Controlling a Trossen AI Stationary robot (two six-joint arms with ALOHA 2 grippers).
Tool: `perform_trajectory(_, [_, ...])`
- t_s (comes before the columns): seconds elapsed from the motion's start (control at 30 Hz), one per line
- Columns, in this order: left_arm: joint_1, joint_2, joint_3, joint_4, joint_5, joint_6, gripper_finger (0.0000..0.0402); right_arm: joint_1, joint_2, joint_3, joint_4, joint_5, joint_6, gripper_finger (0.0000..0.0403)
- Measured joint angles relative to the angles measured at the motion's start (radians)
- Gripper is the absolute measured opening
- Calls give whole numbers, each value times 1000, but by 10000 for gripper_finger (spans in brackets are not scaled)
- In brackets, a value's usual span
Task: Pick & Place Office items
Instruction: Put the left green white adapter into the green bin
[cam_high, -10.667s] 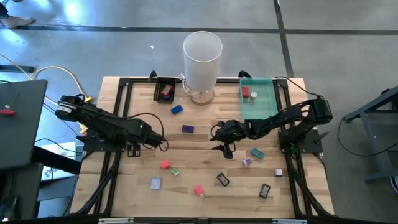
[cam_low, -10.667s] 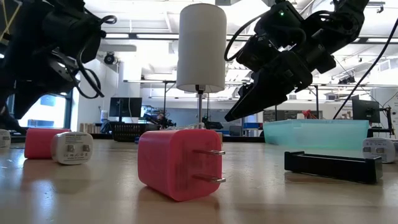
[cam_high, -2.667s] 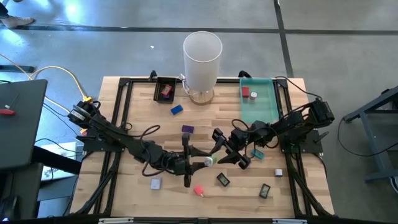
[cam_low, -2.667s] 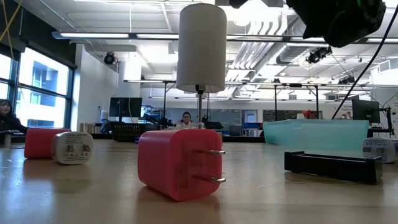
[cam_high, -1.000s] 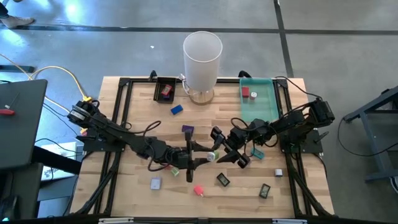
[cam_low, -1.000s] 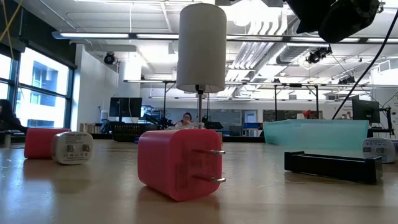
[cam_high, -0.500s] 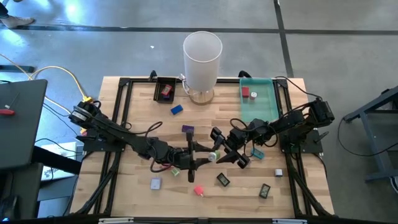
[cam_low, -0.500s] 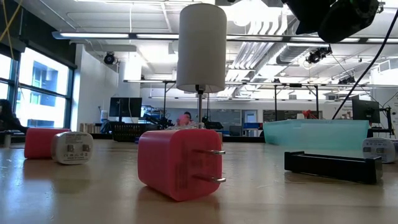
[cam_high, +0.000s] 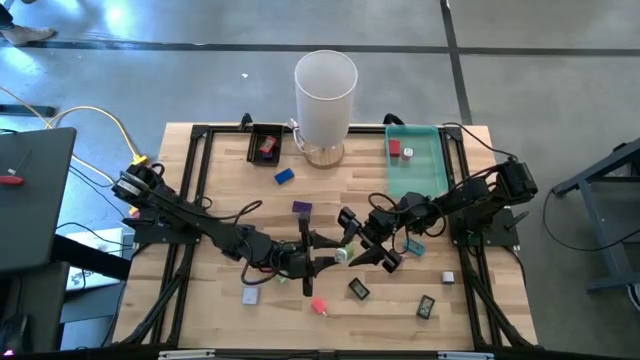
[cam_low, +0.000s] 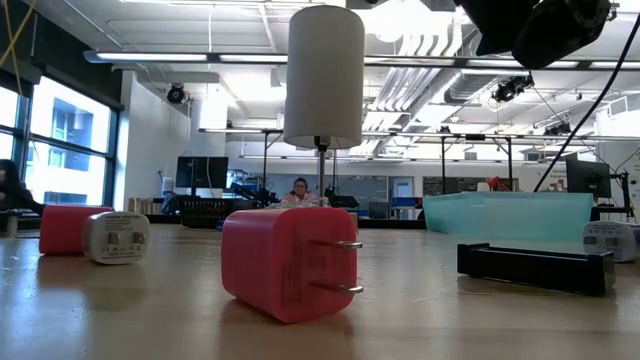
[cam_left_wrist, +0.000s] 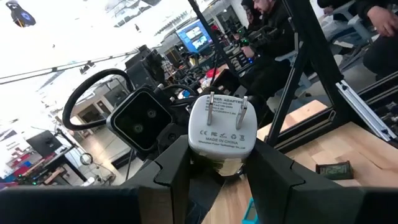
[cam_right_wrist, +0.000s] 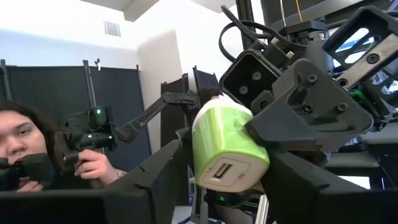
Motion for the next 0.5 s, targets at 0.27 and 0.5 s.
perform_trajectory(0.27, [0, -1, 0, -24, 1, -23, 120, 0, 0, 0, 2, -1, -7, 223])
perform_trajectory(0.5, [0, -1, 0, -43, 4, 1, 120, -27, 0, 0, 10, -52, 113, 215])
